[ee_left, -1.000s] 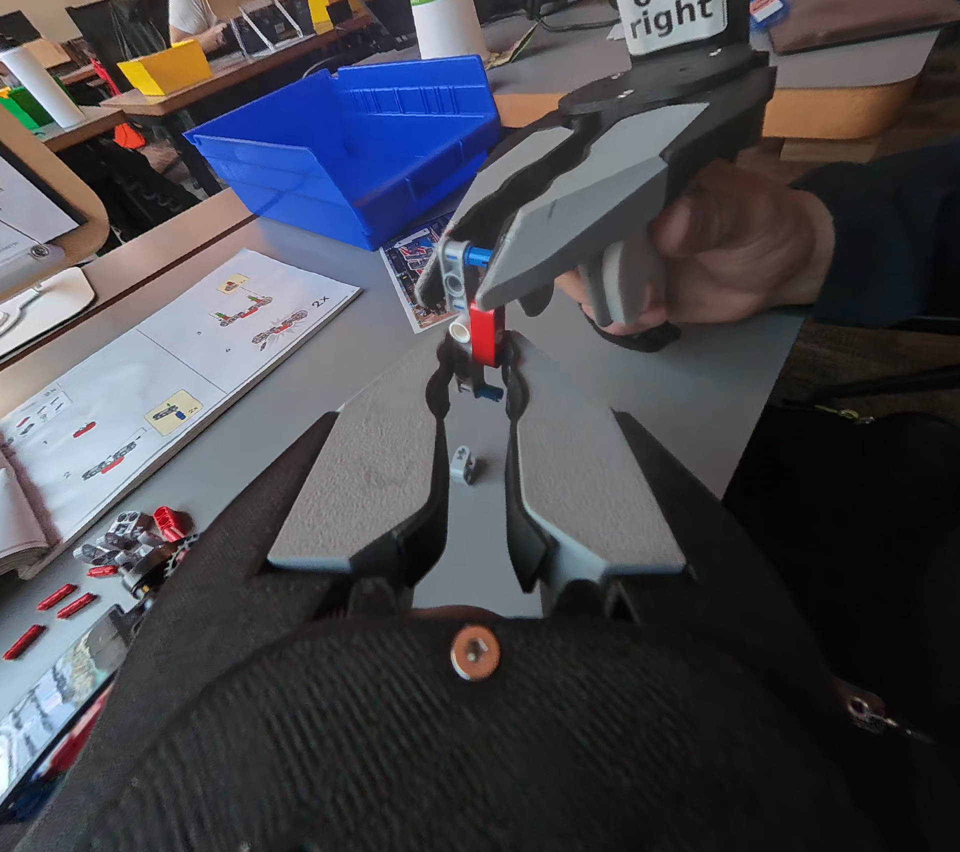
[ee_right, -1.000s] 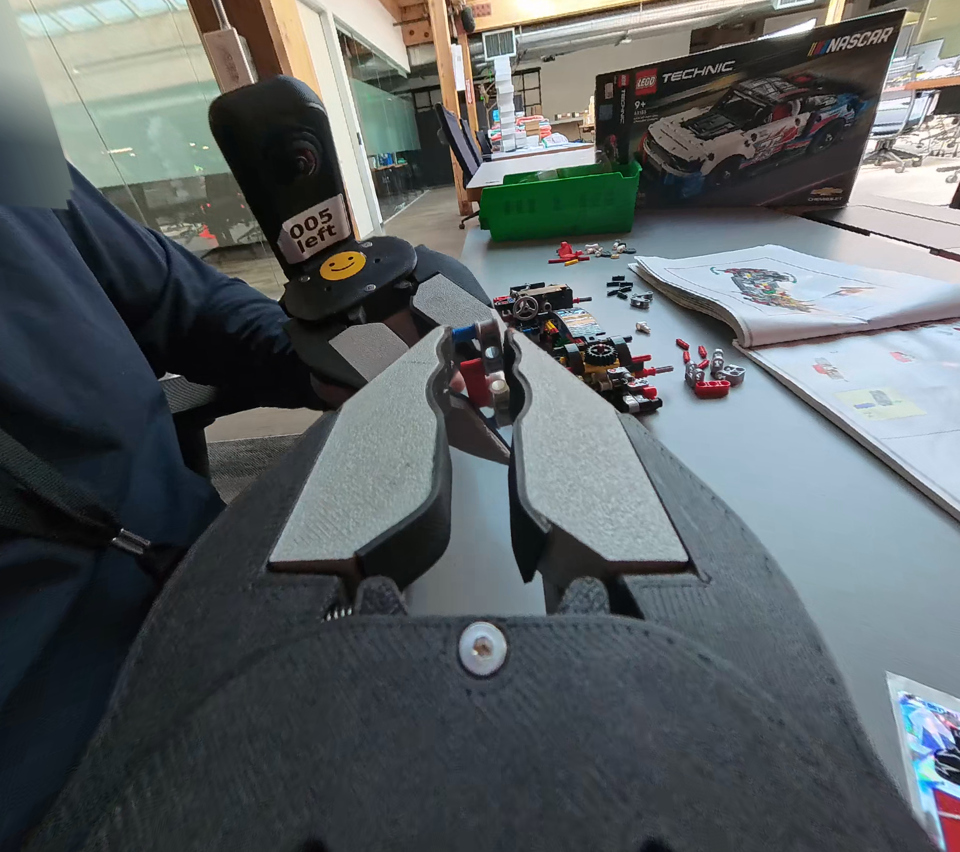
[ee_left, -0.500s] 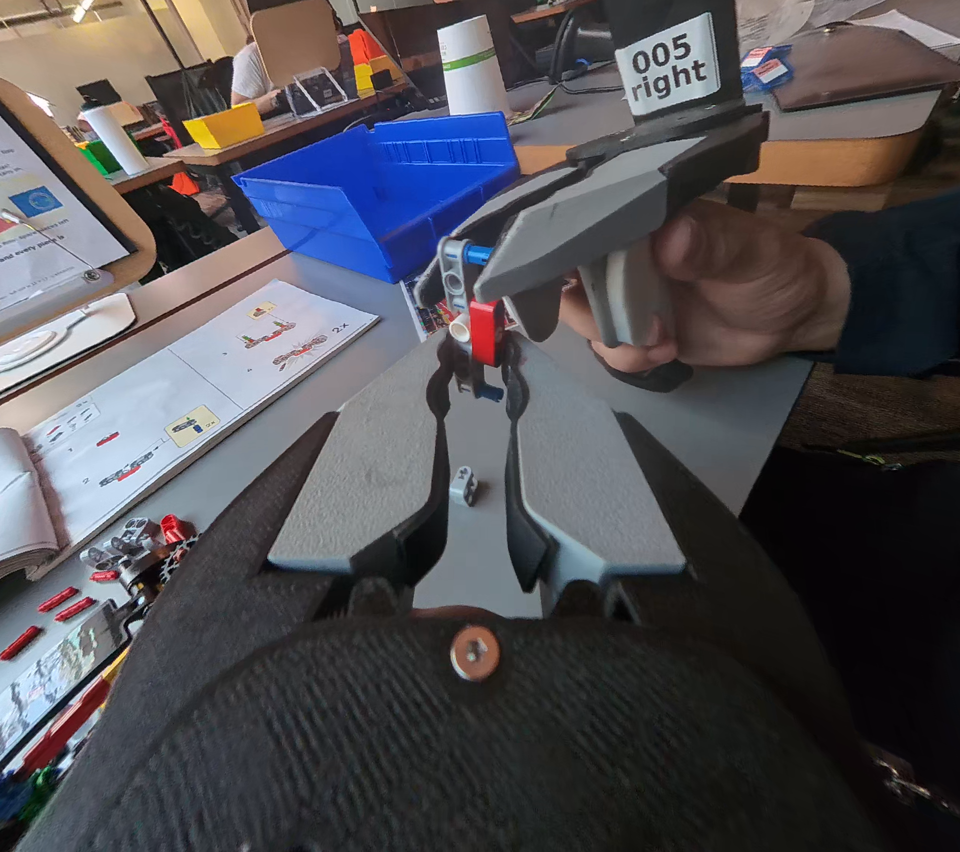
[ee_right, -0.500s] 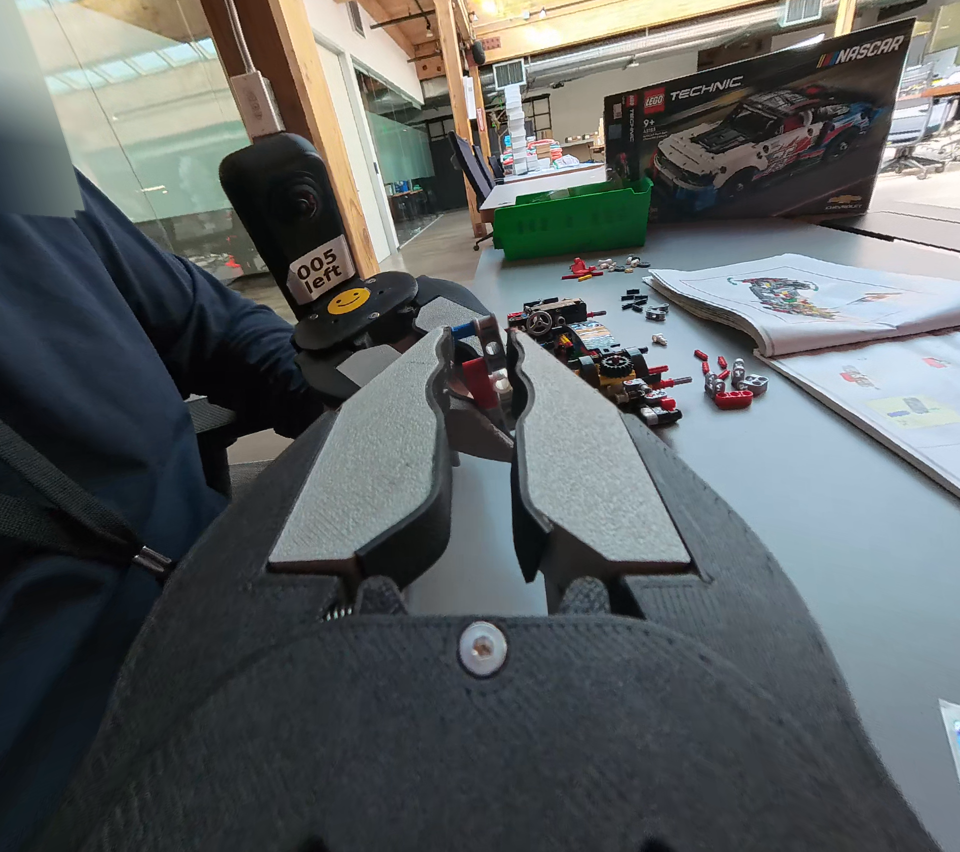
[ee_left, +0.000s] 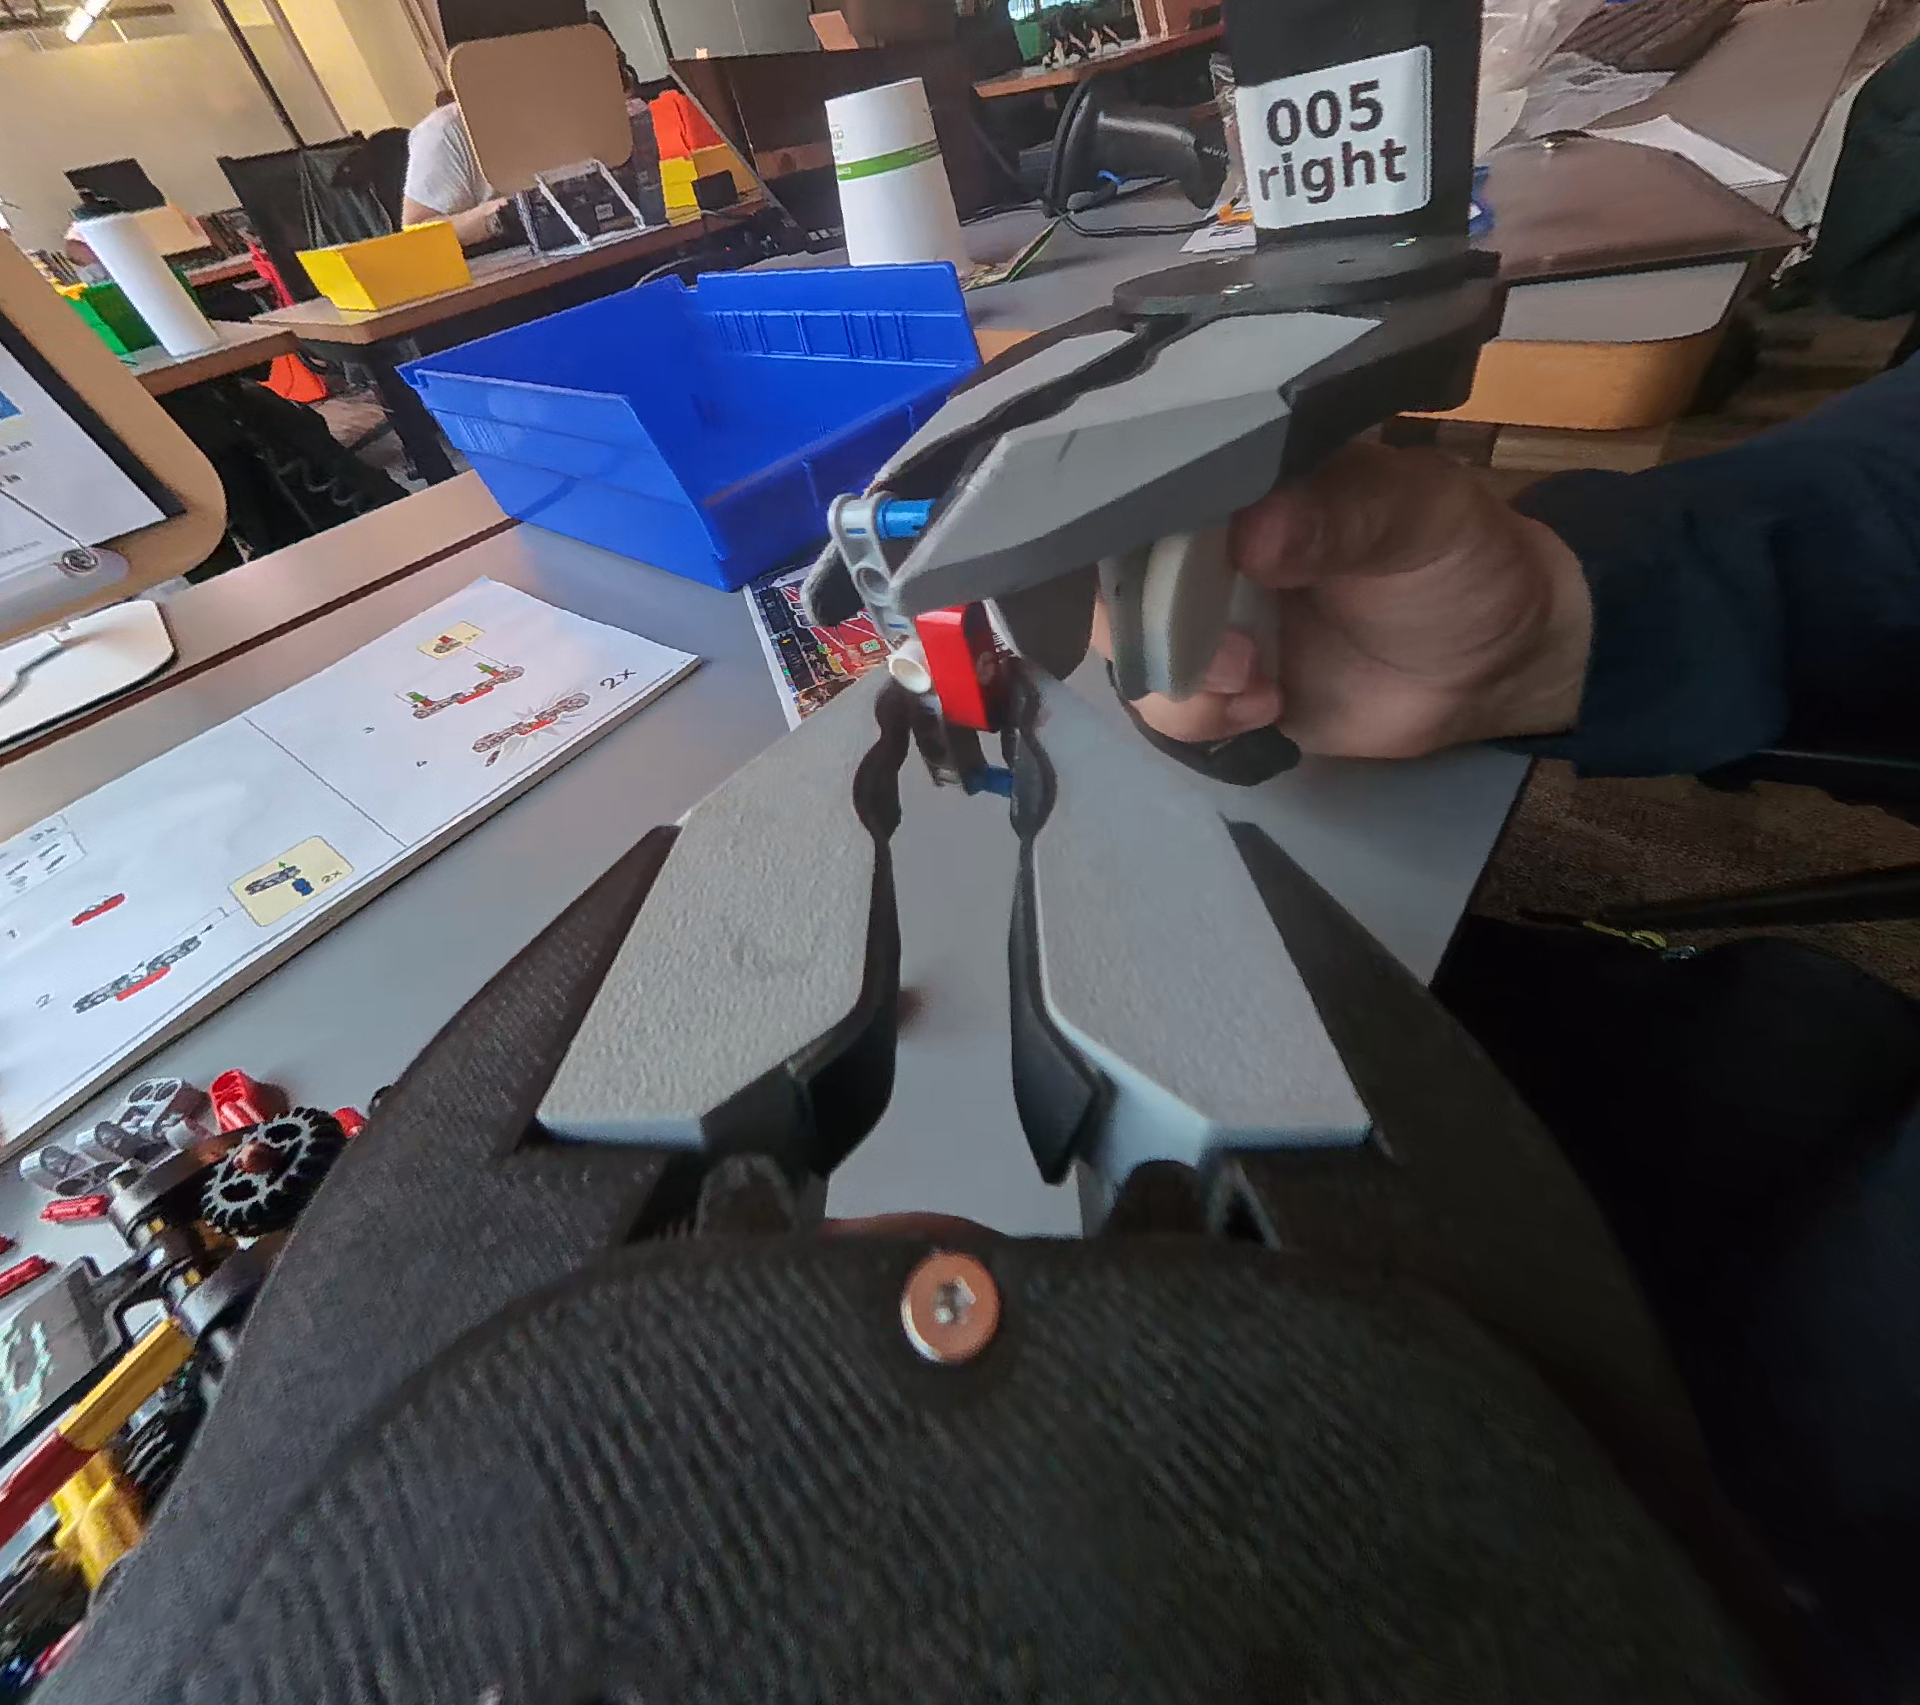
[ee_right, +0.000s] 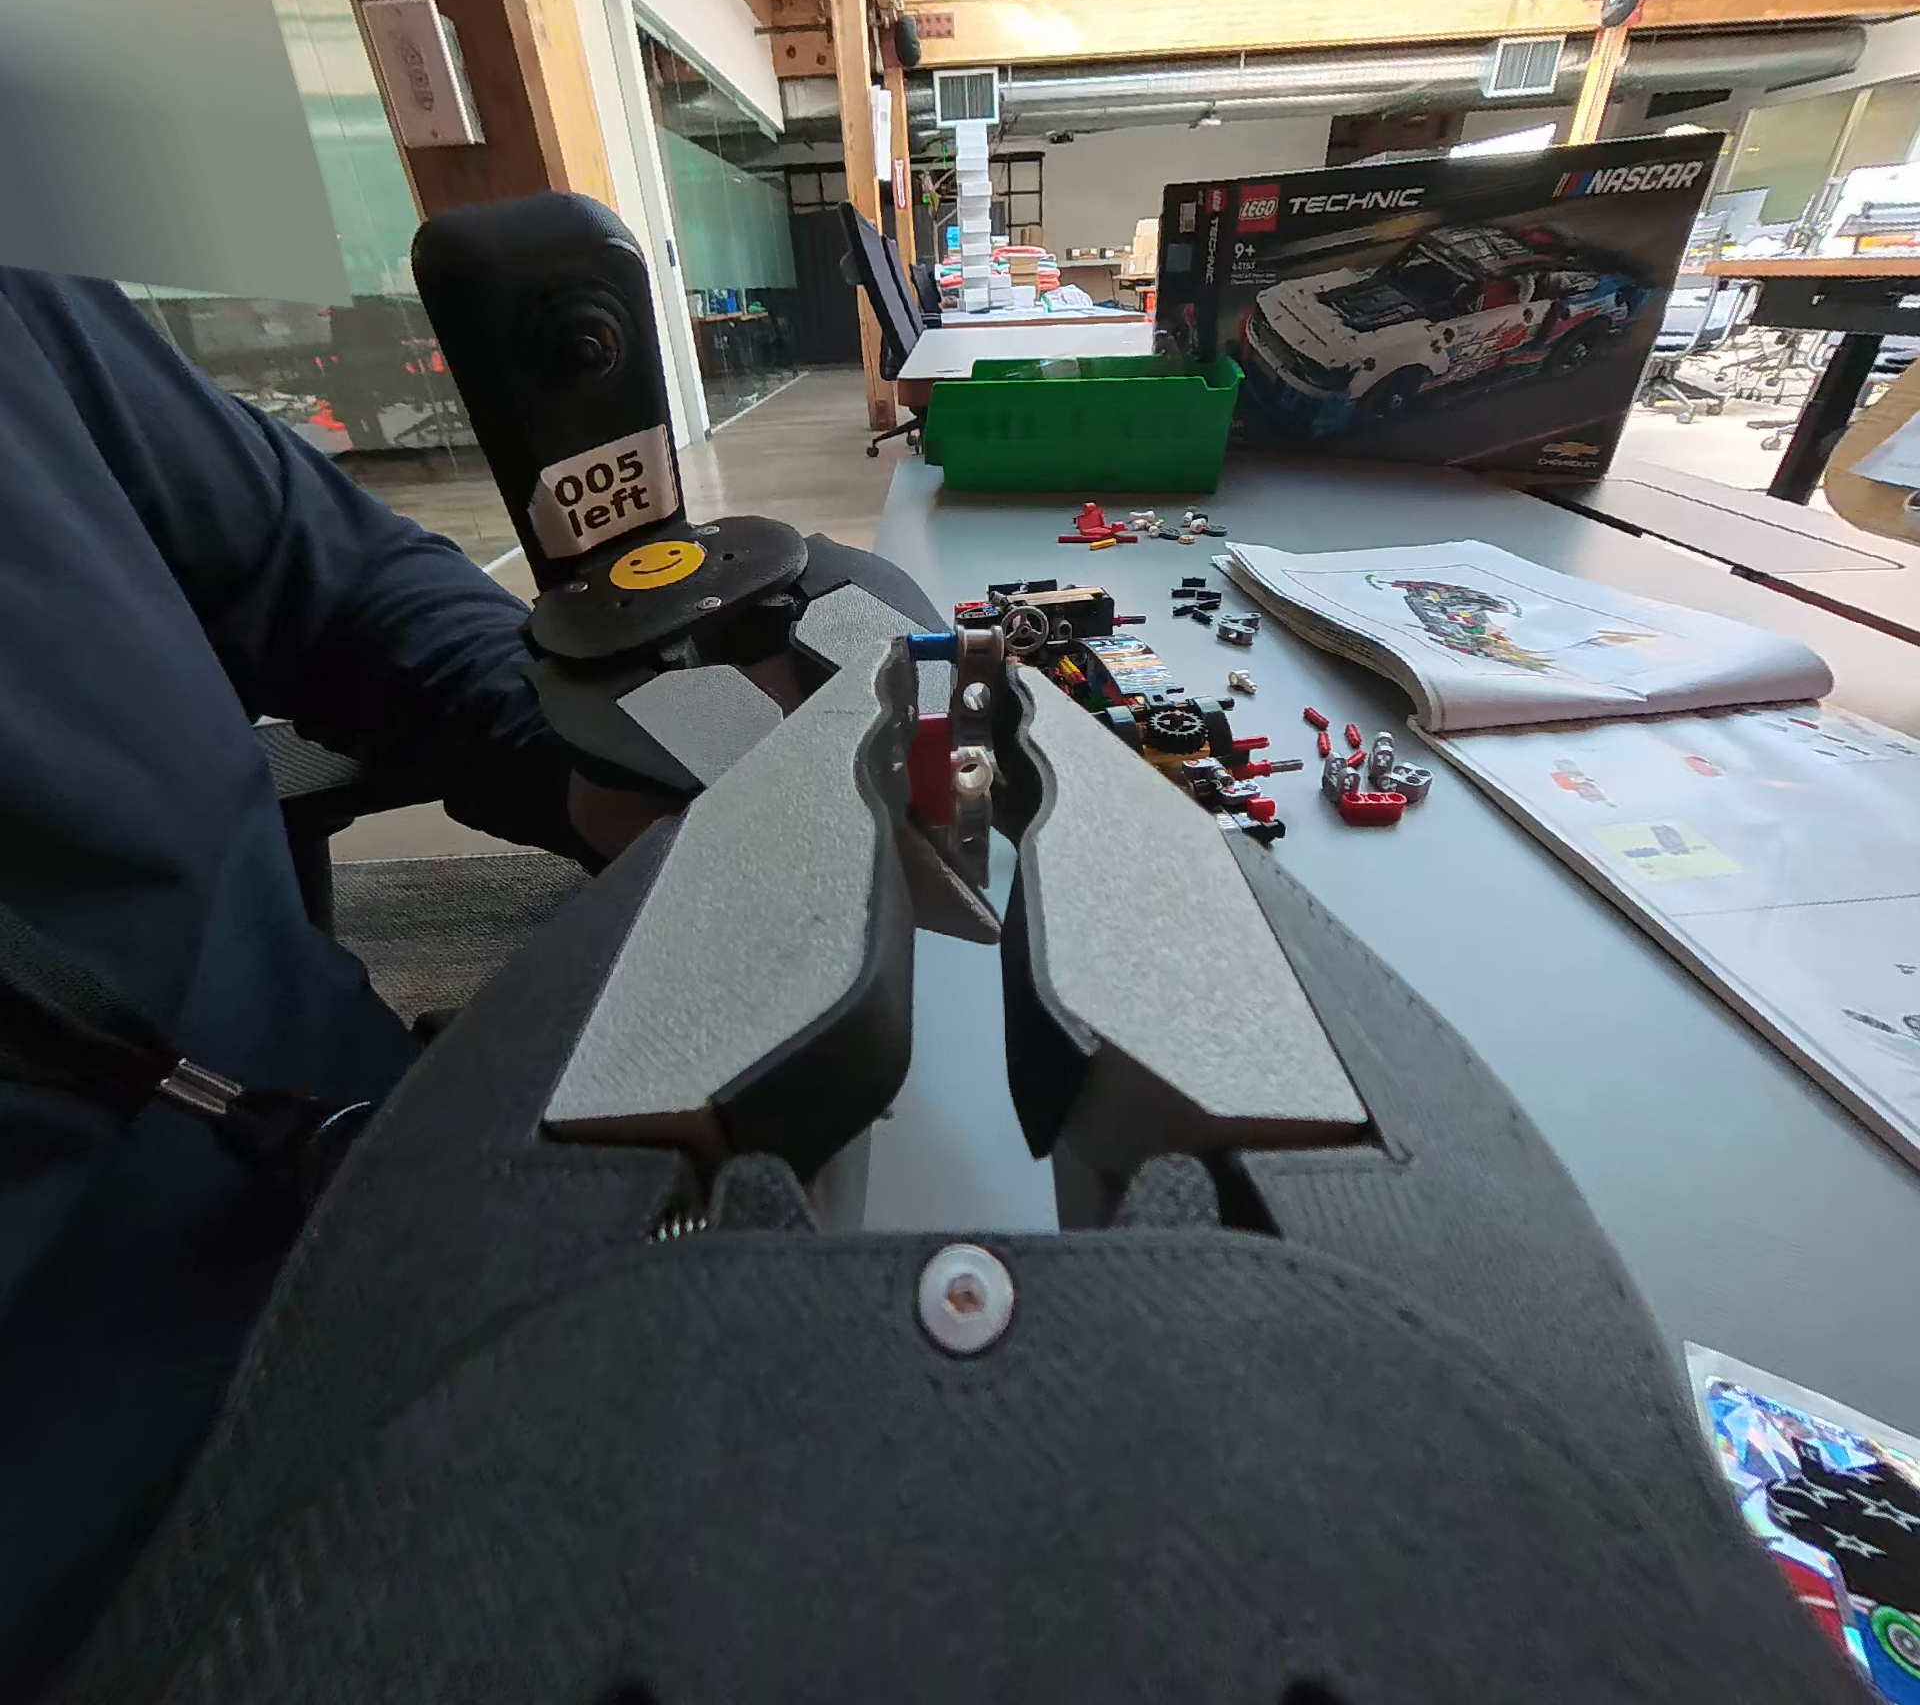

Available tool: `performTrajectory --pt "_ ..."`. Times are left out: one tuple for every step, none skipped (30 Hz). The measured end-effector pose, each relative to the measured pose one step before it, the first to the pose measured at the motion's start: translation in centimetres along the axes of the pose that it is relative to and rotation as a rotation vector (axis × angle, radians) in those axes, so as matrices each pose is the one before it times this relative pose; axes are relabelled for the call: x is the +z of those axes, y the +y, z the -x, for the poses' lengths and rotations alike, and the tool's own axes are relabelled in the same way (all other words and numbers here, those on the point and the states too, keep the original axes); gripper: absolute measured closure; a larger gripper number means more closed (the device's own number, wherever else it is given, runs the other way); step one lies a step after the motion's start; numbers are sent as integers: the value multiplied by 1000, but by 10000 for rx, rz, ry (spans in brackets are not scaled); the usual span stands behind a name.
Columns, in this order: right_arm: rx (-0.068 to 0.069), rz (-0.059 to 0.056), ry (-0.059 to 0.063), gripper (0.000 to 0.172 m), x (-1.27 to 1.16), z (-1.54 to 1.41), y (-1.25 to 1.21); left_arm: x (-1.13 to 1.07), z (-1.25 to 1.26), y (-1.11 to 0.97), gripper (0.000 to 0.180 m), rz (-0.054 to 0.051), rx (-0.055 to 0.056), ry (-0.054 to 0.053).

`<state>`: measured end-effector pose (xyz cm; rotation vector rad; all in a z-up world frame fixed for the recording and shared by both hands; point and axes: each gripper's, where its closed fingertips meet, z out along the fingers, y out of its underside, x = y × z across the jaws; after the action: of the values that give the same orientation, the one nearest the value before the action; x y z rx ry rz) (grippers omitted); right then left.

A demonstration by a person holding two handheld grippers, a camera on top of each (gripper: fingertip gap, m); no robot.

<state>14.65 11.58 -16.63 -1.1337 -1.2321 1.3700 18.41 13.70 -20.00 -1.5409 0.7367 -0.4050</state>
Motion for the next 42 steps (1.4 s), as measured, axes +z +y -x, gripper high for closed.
performTrajectory --pt "25 11 -4 160 -21 4 23 13 -63 14 166 -13 -42 31" --pt "12 29 0 160 4 -26 61 -4 -8 43 167 20 -32 13" --pt "-27 33 26 160 11 -29 39 6 19 46 166 25 2 1" --pt "-61 20 43 161 28 -16 13 -3 20 -6 166 -6 16 -1" --pt "-83 11 39 161 19 17 -8 -24 -14 -27 166 -25 7 25" --pt "-71 2 17 160 16 49 -62 -37 47 -56 166 -31 34 -12" --pt "-25 17 5 160 58 40 -21 -7 175 86 166 83 106 -80" --pt "-26 80 49 158 134 -79 142 79 343 378 166 267 159 -149" --pt "-28 148 110 157 175 -209 349 134 384 560 166 335 160 -149" --pt "47 159 145 156 99 -294 387 128 436 544 166 334 195 -188" --pt "77 106 141 154 -15 -341 275 94 582 472 166 320 390 -336" --pt "65 23 103 150 -132 -312 95 42 609 471 167 348 568 -386" --pt "73 -26 120 145 -188 -365 -16 -23 500 251 167 215 537 -309" --pt "68 -14 130 140 -214 -396 18 -109 432 -8 166 92 438 -260" --pt "46 9 53 140 -226 -274 21 -111 299 -129 167 23 496 -186" --pt "-5 28 -19 140 -235 -140 30 -37 248 11 166 110 595 -169" --pt "-125 68 -93 140 -209 40 35 54 72 250 166 226 568 -83" --pt "-261 140 -227 144 -184 309 115 72 10 279 166 194 449 -47" --pt "-313 205 -340 144 -142 560 214 63 13 283 166 152 381 -74" --pt "-315 234 -288 143 -105 539 281 54 -77 260 167 127 347 -29" --pt "-330 274 -51 141 -66 218 363 60 -50 254 167 116 295 -61" --pt "-365 328 197 141 -61 -115 457 72 -218 186 166 82 236 46" --pt "-389 300 304 141 -55 -278 383 23 -594 -51 166 -74 239 268" --pt "-365 210 234 140 -54 -177 221 6 -594 -170 166 -142 240 245" --pt "-324 158 102 139 -37 4 124 77 -224 115 167 83 123 20" --pt "-328 170 39 140 -7 104 127 139 -347 159 166 112 44 138" --pt "-395 209 8 142 14 204 188 104 -322 81 166 38 21 145" --pt "-469 223 21 143 8 236 221 69 -149 40 167 -2 3 48" --pt "-500 225 85 143 13 165 224 42 -93 60 167 17 -12 32" --pt "-462 243 134 144 19 76 258 48 -71 60 167 18 -12 37" --pt "-356 223 126 144 52 61 268 54 -98 52 167 10 -38 56" --pt "-213 129 55 145 79 119 191 79 -156 77 167 29 -89 96" --pt "-71 60 -35 145 120 179 116 94 -245 68 167 30 -130 161" --pt "33 75 -82 145 150 175 144 108 -366 78 167 22 -148 250" --pt "102 85 -50 145 158 51 176 152 -225 189 167 104 -159 167" --pt "211 64 75 147 122 -208 171 177 -35 312 167 189 -145 53" --pt "396 92 183 148 98 -518 234 175 214 348 167 215 -173 -93" --pt "564 117 77 146 100 -475 302 177 288 376 167 247 -250 -126" --pt "631 67 -115 148 106 -240 245 186 207 307 166 223 -299 -68" --pt "621 19 -119 157 84 -234 166 175 134 203 166 164 -243 -58" --pt "577 4 -125 168 78 -173 102 179 173 200 166 184 -115 -146" --pt "574 5 -178 172 98 -57 90 165 210 218 166 188 33 -209"
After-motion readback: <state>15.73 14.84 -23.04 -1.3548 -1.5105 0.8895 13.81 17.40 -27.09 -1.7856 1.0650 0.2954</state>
